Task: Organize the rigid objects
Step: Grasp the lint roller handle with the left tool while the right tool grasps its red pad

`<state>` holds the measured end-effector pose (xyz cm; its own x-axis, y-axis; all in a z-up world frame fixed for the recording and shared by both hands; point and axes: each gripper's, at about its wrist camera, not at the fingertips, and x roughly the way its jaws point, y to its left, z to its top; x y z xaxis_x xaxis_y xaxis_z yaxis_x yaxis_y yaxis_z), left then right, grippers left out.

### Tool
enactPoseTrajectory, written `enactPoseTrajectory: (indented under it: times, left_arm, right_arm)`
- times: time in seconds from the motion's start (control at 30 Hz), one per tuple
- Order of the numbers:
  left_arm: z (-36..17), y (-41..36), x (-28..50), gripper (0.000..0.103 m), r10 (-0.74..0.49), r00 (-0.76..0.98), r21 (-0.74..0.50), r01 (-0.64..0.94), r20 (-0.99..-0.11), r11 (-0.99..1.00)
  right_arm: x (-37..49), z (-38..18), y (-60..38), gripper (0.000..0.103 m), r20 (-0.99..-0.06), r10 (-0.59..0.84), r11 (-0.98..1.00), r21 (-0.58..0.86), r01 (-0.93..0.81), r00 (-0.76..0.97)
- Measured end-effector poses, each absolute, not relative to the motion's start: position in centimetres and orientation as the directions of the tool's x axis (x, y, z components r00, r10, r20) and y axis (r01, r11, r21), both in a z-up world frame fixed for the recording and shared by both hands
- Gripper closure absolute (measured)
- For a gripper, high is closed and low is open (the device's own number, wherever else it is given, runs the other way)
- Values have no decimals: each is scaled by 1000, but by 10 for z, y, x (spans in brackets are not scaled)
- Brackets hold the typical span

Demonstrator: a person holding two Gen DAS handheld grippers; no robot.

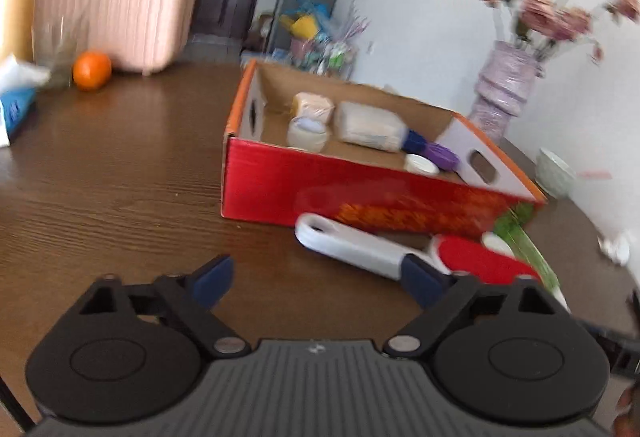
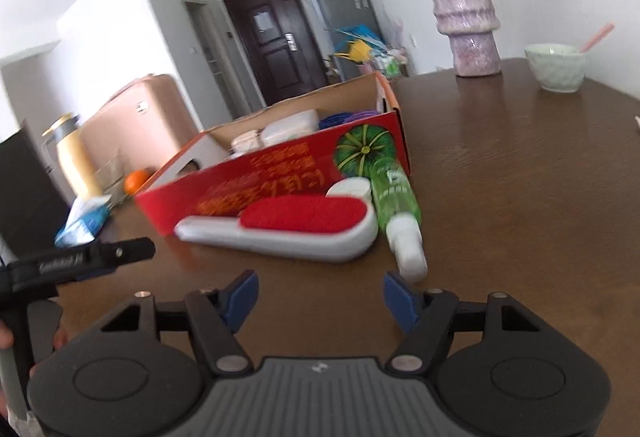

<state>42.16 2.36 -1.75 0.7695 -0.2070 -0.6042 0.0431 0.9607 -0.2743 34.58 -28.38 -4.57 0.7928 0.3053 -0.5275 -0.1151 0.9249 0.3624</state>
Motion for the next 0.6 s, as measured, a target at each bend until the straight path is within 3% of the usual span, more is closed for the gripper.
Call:
enactPoseTrajectory:
  times: [0.03,0.07,0.23,0.43,0.6]
  left_arm:
    - [-19,28,433,39,-208,763,-288,30,-612,957]
    - [-20,31,442,46,-215,764,-297,32,-608,954]
    - [-38,49,456,55,-288,756,-403,35,-588,914]
    - [-37,52,456,83,-336,741,-418,82,-581,905]
    - [-36,45,448,85,-323,758,-386,102,-567,917]
  right_arm:
    - [358,-47,-283,37,-532,298,924,369,-100,793]
    - [368,-48,-282,39,-532,297,922,377,-92,793]
    - [405,-52,-281,47,-531,251,918,396,-25,809]
    - [418,-56,-277,48,-517,224,929,371,-20,826]
    - [416,-58,-275,52,-504,208,930,367,-10,838]
